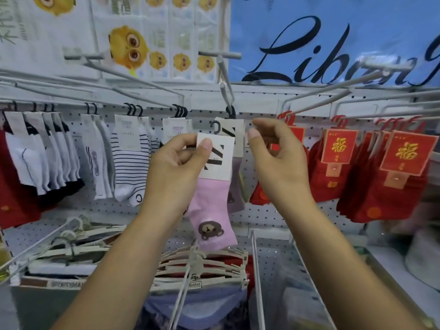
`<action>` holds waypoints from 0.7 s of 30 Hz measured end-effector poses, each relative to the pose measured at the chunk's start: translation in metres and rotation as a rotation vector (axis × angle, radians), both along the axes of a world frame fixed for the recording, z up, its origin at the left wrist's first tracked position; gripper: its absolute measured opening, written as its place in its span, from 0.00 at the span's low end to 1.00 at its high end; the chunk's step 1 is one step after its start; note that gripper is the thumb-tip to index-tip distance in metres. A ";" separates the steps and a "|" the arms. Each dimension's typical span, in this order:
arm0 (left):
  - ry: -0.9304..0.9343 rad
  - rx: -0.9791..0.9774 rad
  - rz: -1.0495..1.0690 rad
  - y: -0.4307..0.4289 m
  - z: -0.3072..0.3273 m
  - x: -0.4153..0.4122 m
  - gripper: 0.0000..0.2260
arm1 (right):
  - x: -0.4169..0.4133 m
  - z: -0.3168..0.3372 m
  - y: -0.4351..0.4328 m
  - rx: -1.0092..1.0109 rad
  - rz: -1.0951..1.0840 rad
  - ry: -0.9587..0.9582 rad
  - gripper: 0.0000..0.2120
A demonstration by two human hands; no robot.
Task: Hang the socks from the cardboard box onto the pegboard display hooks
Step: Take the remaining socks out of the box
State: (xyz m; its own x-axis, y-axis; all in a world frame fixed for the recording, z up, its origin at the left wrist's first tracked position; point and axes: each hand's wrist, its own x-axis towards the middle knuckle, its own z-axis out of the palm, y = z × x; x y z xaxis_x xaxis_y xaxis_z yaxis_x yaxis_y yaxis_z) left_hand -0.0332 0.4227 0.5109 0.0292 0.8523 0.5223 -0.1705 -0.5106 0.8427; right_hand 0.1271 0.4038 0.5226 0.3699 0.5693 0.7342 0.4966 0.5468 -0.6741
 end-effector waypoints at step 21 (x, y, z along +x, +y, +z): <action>0.247 0.721 0.477 0.017 0.048 0.011 0.07 | 0.008 0.026 0.021 -0.007 0.062 -0.162 0.12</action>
State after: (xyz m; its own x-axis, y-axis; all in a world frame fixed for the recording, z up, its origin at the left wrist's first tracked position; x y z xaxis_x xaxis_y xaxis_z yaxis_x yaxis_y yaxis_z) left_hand -0.0224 0.4394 0.5587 -0.0613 0.2698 0.9610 0.3388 -0.9000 0.2743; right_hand 0.1355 0.4253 0.5481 0.2112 0.5929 0.7771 0.5645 0.5750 -0.5922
